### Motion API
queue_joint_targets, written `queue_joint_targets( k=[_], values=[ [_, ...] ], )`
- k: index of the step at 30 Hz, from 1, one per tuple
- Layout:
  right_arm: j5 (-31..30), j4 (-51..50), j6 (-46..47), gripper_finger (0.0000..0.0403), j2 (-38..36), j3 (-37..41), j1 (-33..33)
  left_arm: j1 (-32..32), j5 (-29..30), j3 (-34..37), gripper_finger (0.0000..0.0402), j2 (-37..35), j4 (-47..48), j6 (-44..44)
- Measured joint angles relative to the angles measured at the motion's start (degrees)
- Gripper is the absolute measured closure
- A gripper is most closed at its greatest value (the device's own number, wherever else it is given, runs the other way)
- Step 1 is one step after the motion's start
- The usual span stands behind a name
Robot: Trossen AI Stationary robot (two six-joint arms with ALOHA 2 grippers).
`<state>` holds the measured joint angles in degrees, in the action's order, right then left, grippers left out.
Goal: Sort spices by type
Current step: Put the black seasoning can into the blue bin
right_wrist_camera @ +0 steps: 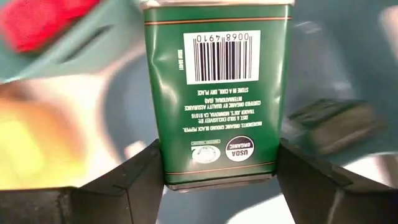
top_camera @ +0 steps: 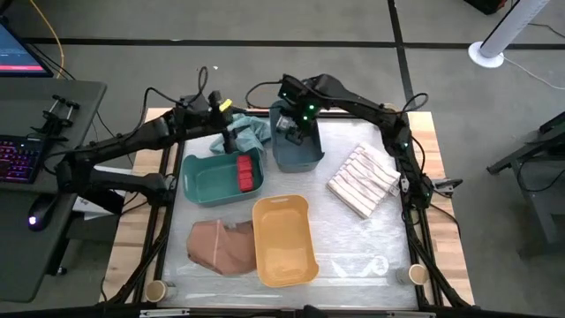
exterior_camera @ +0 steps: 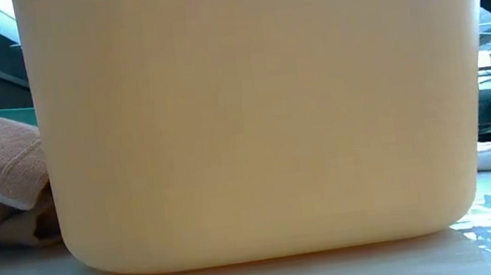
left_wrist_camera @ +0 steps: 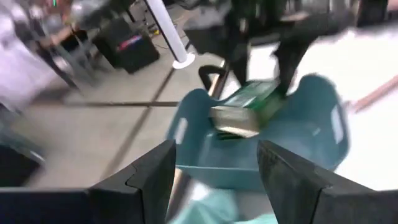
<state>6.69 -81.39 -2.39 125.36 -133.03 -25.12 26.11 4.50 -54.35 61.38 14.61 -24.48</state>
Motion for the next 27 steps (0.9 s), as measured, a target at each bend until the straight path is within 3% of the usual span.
queue_joint_targets(
  k=[5, 13, 18, 23, 27],
  values=[
    [10.5, -2.7, 2.4, 0.0147, -1.0, 0.7, -0.3, -3.2, 5.0, -1.3, 0.0183, 4.2, -2.0, -14.7],
    [10.5, 2.3, 12.5, 0.0147, -1.1, 0.2, -0.8, -8.1, 6.6, -1.3, 0.0172, 10.4, -7.6, -28.5],
    [15.0, 4.7, 20.6, 0.0147, -1.0, 0.2, -2.9, -9.8, 8.2, -1.3, 0.0172, 14.1, -10.8, -34.2],
    [20.3, 5.9, 23.1, 0.0147, -0.8, 0.2, -3.7, -10.2, 11.6, -1.3, 0.0172, 18.0, -13.8, -38.9],
    [20.9, 5.5, 23.0, 0.0147, -0.8, 0.2, -3.5, -10.2, 14.6, -1.3, 0.0172, 20.2, -18.7, -39.7]
  ],
)
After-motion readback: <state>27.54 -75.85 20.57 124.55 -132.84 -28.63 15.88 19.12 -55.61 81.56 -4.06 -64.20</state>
